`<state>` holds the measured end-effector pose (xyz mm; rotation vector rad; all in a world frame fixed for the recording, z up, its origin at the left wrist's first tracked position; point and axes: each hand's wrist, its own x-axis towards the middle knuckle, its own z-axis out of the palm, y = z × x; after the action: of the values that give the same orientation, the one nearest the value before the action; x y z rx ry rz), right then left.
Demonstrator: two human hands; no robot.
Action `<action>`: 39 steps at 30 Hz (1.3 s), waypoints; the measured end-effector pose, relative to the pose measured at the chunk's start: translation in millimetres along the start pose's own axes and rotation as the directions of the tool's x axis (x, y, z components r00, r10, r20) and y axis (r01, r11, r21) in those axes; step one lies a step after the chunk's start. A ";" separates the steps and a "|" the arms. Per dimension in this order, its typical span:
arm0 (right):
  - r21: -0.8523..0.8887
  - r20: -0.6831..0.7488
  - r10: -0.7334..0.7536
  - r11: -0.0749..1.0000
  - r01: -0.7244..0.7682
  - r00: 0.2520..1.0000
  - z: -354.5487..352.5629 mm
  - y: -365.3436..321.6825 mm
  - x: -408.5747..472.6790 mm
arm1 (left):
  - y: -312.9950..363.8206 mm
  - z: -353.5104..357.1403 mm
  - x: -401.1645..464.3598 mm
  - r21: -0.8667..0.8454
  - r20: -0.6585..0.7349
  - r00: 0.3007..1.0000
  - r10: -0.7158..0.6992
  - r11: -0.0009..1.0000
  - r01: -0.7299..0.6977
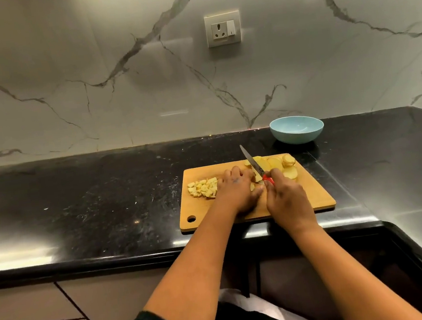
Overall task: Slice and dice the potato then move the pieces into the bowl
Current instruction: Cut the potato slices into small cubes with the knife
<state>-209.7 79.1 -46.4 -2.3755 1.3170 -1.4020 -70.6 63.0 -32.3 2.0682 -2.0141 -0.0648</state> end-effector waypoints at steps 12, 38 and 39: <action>0.031 0.022 -0.009 0.999 0.008 1.000 -0.9 1.9 -3.4 | -34.0 -20.5 10.4 0.278 -0.065 0.997 0.032 0.961 -0.013; 0.246 -0.094 0.269 0.939 -0.240 0.959 -6.2 15.5 4.3 | -18.8 -26.6 19.2 0.259 -0.124 0.992 -0.023 0.964 0.054; 0.249 -0.113 0.283 0.936 -0.248 0.953 -6.0 16.1 5.0 | -18.8 -30.6 18.7 0.296 -0.143 0.989 -0.037 0.952 0.078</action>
<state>-223.3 67.5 -46.9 -1.8968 1.3606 -1.5730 -45.1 49.2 -4.0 2.2396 -1.9816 0.3863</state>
